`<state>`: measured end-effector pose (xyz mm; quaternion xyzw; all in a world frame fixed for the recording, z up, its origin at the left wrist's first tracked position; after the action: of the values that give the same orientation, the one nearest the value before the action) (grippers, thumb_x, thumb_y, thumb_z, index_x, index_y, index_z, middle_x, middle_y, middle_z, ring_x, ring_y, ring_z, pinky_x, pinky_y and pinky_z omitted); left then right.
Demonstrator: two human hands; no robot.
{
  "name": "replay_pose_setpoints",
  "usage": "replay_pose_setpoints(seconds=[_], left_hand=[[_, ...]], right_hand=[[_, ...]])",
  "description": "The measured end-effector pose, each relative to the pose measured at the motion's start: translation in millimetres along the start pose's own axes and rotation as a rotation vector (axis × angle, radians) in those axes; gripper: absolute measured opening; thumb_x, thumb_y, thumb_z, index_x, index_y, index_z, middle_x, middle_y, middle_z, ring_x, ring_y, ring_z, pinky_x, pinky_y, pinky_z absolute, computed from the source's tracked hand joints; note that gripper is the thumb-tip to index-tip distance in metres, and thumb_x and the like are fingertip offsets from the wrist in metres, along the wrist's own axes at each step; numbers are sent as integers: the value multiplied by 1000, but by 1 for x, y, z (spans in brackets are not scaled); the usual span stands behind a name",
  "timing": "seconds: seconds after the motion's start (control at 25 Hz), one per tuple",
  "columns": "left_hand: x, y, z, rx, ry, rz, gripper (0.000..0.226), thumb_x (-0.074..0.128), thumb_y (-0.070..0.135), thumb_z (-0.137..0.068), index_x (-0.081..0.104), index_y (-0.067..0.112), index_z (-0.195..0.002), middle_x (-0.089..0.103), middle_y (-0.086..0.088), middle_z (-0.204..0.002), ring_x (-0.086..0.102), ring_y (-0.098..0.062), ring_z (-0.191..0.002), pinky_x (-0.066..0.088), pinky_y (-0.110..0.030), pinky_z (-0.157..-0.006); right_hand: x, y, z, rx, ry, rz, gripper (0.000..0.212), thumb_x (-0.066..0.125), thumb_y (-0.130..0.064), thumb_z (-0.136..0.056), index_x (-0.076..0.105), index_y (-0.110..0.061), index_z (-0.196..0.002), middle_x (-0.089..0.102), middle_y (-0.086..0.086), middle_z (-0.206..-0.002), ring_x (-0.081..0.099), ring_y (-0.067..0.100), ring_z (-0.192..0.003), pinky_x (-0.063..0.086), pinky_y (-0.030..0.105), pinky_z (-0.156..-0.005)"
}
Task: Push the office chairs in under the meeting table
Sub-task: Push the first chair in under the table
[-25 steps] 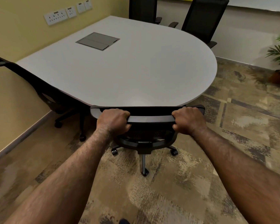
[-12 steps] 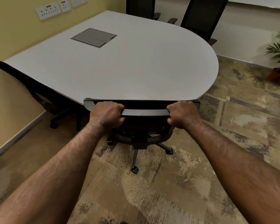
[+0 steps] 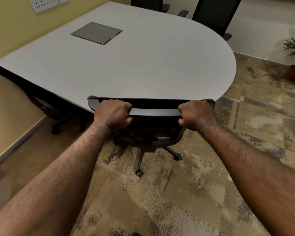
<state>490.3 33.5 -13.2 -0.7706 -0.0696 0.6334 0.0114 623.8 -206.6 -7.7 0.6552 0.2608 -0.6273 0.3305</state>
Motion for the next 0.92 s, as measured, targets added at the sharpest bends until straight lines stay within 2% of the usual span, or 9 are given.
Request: replay_pose_setpoints(seconds=[0.12,0.2,0.28,0.4,0.56,0.68,0.8,0.92], left_hand=[[0,-1,0,6,-15,11,24,58,42,-77,48,23,-67,55,2,-61,60,-31,-61,32,-30,-50],[0,-2,-1,7,-10,39,25,57,42,-77,44,24,-66,47,5,-58,59,-30,-59,31,-30,-50],[1,-1,-3,10,-2,51,24,56,42,-76,44,24,-66,54,2,-59,59,-31,-59,31,-30,-50],[1,2,-6,10,11,52,24,56,43,-75,44,24,-66,63,-1,-66,61,-31,-62,29,-30,-51],[2,7,-9,7,1,37,24,56,45,-77,56,22,-71,64,1,-67,62,-29,-63,29,-30,-51],[2,8,-8,-8,-5,29,23,57,45,-77,58,23,-73,63,1,-68,62,-28,-64,29,-30,-51],[2,13,-6,-14,-17,36,23,57,45,-77,53,24,-71,63,2,-68,61,-27,-63,29,-30,-50],[1,18,-3,-31,-24,39,24,57,46,-77,45,27,-69,63,3,-68,61,-25,-62,30,-30,-50]], right_hand=[[-2,-1,0,8,-8,8,16,61,-36,-73,50,-24,-76,63,6,-78,60,30,-76,34,33,-62],[-3,-1,-2,18,-13,8,18,61,-35,-72,45,-26,-74,61,5,-76,59,30,-76,34,33,-63],[-3,1,-3,30,-16,11,19,61,-35,-72,45,-25,-73,57,3,-71,58,29,-73,34,33,-62],[-3,7,-4,45,-5,22,15,62,-35,-71,54,-22,-75,50,-1,-67,58,27,-71,34,32,-60],[-2,12,-5,37,22,35,16,62,-34,-70,59,-21,-78,62,2,-72,59,27,-71,35,32,-59],[-1,15,-4,25,39,28,15,62,-33,-69,59,-21,-78,65,3,-75,60,27,-71,36,32,-58],[-2,18,1,24,13,17,15,62,-34,-70,58,-22,-78,64,2,-77,60,27,-73,37,32,-59],[-3,19,4,24,-26,-6,15,62,-34,-70,50,-26,-75,64,0,-77,60,25,-75,37,31,-59]])
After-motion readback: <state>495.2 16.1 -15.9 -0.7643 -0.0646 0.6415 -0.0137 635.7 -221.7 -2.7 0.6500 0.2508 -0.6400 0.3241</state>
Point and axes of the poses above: each hand's wrist, its own z-axis away from the middle knuckle, its own x-axis out of the palm, y = z × x, the point moved 1 cm from there along -z, towards the middle knuckle
